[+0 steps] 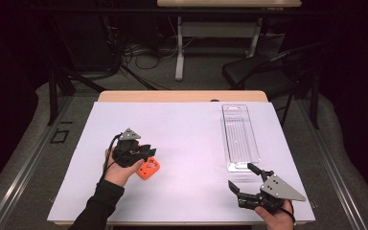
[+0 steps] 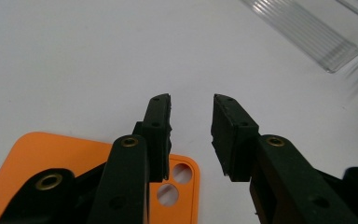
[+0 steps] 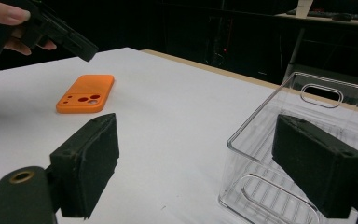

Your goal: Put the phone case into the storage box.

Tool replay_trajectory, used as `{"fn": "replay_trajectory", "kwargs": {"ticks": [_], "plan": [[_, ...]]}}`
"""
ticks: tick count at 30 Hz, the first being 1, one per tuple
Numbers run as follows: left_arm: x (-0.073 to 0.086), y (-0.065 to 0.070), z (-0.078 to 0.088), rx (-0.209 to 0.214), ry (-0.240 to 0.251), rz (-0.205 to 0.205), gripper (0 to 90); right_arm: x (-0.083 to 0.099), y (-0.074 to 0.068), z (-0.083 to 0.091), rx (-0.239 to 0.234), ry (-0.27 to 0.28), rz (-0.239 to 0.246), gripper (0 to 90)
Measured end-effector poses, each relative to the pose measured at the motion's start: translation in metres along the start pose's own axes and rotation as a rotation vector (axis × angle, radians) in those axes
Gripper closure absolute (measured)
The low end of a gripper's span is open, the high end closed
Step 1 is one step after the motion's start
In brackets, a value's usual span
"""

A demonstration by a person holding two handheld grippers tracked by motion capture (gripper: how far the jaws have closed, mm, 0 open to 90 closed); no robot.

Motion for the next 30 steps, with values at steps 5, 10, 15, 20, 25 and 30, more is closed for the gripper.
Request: {"fn": "replay_trajectory", "kwargs": {"ticks": [5,10,15,20,25,30], "plan": [[0.001,0.0,-0.017,-0.02,-0.061,0.011,75.0,0.001,0.0,0.0,-0.006,-0.009,-0.003,14.2],[0.002,-0.001,-0.032,-0.052,-0.106,0.014,83.5,0.002,0.0,0.0,-0.008,-0.01,-0.004,14.2],[0.004,0.0,-0.046,-0.071,-0.146,0.009,88.1,0.002,0.0,-0.001,-0.011,-0.008,-0.004,14.2],[0.007,-0.001,-0.059,-0.092,-0.186,0.008,90.0,0.002,0.0,-0.001,-0.013,-0.009,-0.005,14.2],[0.01,0.0,-0.068,-0.113,-0.219,-0.009,90.0,0.002,0.0,0.0,-0.014,-0.012,-0.004,14.2],[0.012,0.001,-0.072,-0.111,-0.242,-0.013,90.0,0.003,0.0,0.0,-0.016,-0.012,-0.003,14.2]]}}
Point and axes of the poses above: each handheld gripper's, and its own axes: z roughly backward along the jaws, x roughly out of its underside, y roughly to its right, the point moved 2 cm from there along -z, roughly forward along the jaws
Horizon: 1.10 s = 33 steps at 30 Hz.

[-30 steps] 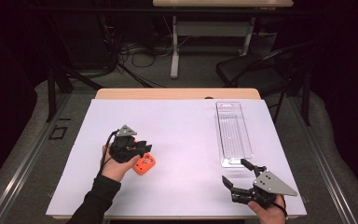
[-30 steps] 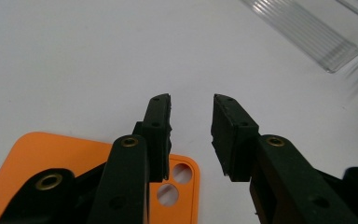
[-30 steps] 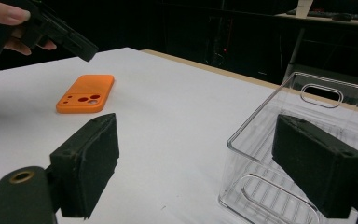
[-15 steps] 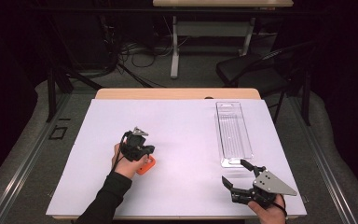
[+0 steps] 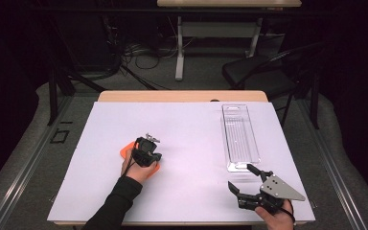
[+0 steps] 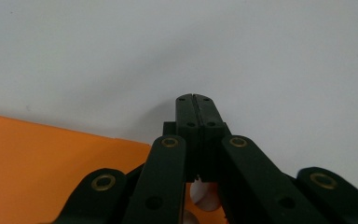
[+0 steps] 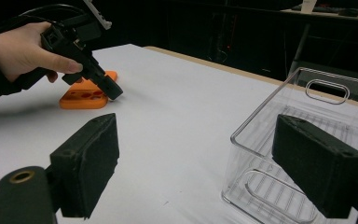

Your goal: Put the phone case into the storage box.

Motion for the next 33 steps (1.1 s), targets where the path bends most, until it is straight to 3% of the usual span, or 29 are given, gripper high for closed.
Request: {"fn": "replay_trajectory", "kwargs": {"ticks": [16,33], "plan": [[0.008,0.004,0.006,0.029,-0.026,-0.025,90.0,0.0,0.0,0.0,-0.002,-0.005,-0.002,14.2],[0.035,0.008,0.025,0.059,-0.045,-0.073,90.0,0.001,-0.002,0.0,-0.006,-0.009,-0.004,14.2]]}}
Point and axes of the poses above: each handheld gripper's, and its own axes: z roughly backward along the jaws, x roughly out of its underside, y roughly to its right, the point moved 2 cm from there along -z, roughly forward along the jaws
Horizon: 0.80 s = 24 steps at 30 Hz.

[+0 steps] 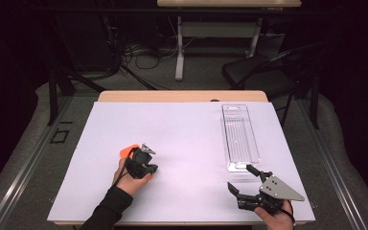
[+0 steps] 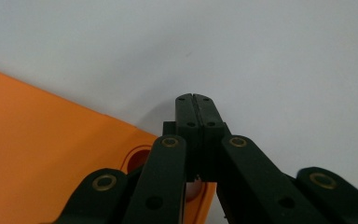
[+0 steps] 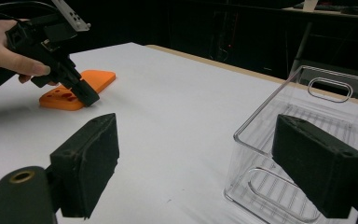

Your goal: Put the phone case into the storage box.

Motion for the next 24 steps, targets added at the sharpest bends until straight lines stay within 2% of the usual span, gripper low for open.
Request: {"fn": "replay_trajectory", "kwargs": {"ticks": [4,13,24], "plan": [[0.01,-0.002,0.006,0.005,0.002,0.005,90.0,0.0,0.0,0.0,0.0,-0.001,-0.003,14.2],[0.023,-0.006,0.015,-0.029,-0.019,-0.019,90.0,0.0,0.0,0.0,-0.001,-0.001,-0.005,14.2],[0.039,-0.019,0.026,-0.03,-0.016,0.022,90.0,0.0,-0.001,0.0,-0.002,-0.002,-0.009,14.2]]}}
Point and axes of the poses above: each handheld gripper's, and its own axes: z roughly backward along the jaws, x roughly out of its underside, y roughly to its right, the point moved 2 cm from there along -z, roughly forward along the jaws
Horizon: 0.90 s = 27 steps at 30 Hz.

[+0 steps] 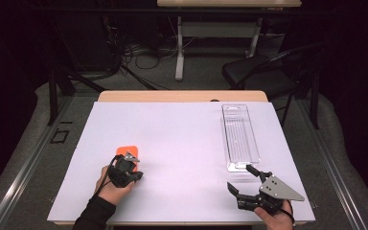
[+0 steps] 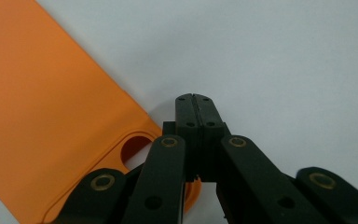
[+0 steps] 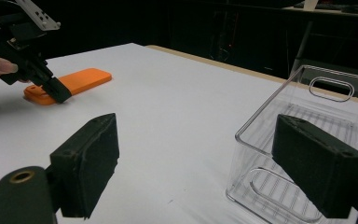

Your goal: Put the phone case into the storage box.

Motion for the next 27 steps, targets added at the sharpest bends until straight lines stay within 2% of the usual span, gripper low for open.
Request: {"fn": "replay_trajectory", "kwargs": {"ticks": [13,21,27], "plan": [[0.019,-0.018,0.012,-0.034,0.012,0.061,90.0,0.001,0.0,-0.001,0.002,0.004,0.0,14.2],[0.026,-0.029,0.016,-0.07,0.02,0.099,90.0,0.001,0.0,0.0,0.0,0.003,0.006,14.2],[0.03,-0.036,0.019,-0.079,0.027,0.126,90.0,0.001,0.0,0.0,-0.001,-0.002,0.006,14.2]]}}
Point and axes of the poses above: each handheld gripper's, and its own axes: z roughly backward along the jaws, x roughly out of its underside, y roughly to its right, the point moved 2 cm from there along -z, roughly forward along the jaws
